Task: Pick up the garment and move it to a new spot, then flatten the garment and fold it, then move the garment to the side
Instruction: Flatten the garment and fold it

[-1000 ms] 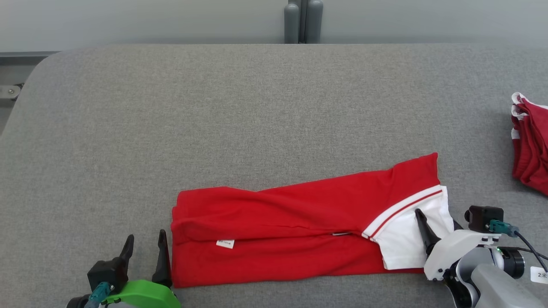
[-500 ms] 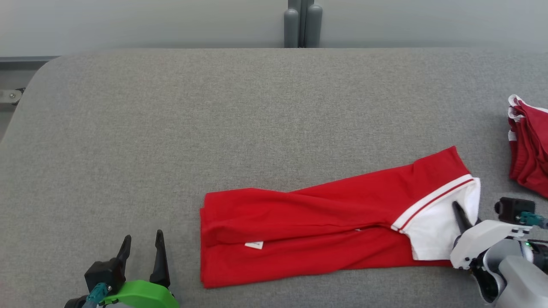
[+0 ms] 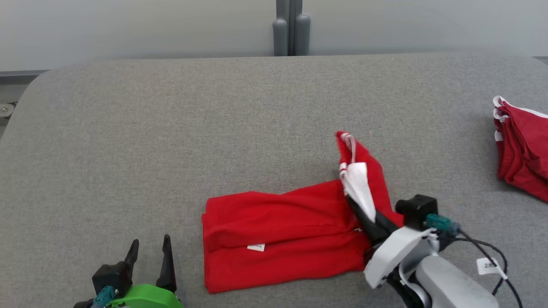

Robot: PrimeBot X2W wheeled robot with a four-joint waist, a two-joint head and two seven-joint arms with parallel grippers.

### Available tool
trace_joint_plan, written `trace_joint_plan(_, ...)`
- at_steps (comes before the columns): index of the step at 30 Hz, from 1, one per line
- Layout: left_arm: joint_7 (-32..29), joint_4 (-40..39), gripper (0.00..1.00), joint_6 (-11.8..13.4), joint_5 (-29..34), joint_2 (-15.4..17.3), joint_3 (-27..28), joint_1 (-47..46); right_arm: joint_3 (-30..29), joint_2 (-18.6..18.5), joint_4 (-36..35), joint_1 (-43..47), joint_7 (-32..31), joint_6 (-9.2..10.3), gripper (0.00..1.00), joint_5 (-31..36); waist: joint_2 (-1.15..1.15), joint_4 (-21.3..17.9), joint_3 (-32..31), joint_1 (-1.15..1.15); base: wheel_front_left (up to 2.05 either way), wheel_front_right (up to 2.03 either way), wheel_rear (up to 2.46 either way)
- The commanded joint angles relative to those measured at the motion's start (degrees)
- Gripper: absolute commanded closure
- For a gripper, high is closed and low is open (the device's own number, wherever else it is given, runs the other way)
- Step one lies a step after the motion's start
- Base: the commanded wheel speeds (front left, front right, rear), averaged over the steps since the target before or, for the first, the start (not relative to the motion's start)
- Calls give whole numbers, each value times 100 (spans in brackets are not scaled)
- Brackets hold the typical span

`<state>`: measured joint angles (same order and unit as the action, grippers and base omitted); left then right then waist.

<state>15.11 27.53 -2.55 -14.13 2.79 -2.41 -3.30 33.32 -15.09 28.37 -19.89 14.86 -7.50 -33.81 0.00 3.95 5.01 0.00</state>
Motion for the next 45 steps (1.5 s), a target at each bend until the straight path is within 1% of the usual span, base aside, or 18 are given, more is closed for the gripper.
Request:
trace_joint_plan(1,-1,14,0,-25,-34,25,-46,9,287,52,-124,-57,-42,4,100,-92,0,87,-32,0,0,0,0)
trace_joint_plan(5,0,32,0,-38,-98,24,-182,22,984,253,-164,-285,-169,4,100,-335,0,349,-73,0,0,0,0)
trace_joint_plan(10,-1,71,0,-42,-137,26,-365,-29,1635,437,187,-686,-175,4,100,-439,0,821,-46,0,0,0,0)
trace_joint_plan(15,0,89,0,-58,-122,23,-444,-34,1948,692,759,-1031,-90,3,100,-585,0,1289,-27,0,0,0,0)
trace_joint_plan(19,-1,98,0,-68,-134,22,-508,-18,2063,888,1201,-1283,-15,3,99,-777,0,1558,20,0,0,0,0)
trace_joint_plan(20,-1,105,0,-69,-132,23,-521,-5,2053,929,1309,-1350,-2,3,64,-799,0,1599,22,0,0,0,0)
trace_joint_plan(21,-1,111,0,-58,-138,23,-512,12,2022,973,1405,-1402,15,3,18,-852,0,1626,20,0,0,0,0)
trace_joint_plan(22,-1,106,0,-48,-146,22,-502,27,1994,1014,1485,-1436,21,3,0,-904,0,1637,19,0,0,0,0)
trace_joint_plan(24,-1,98,0,-40,-148,21,-493,40,1954,1047,1516,-1471,30,3,0,-949,0,1637,21,0,0,0,0)
trace_joint_plan(26,0,67,0,1,-158,22,-439,74,1795,1066,1439,-1538,33,3,0,-1014,0,1575,33,0,0,0,0)
trace_joint_plan(29,-1,18,0,43,-163,20,-362,63,1279,889,1141,-1423,33,4,0,-916,0,1402,28,0,0,0,0)
trace_joint_plan(33,0,-48,0,70,-145,21,-244,70,331,631,705,-981,29,4,0,-678,0,1076,6,0,0,0,0)
trace_joint_plan(38,-1,-126,0,92,-55,23,-93,63,-771,359,417,-376,30,3,0,6,0,663,-31,0,0,0,0)
trace_joint_plan(41,-1,-195,0,116,29,24,-7,55,-1477,404,276,19,31,3,0,492,0,442,-67,0,0,0,0)
trace_joint_plan(43,-1,-246,0,132,78,23,55,61,-1905,505,180,245,31,3,0,743,0,307,-91,0,0,0,0)
trace_joint_plan(45,-1,-284,0,152,139,24,122,80,-2181,562,65,459,32,3,0,1077,0,190,-126,0,0,0,0)
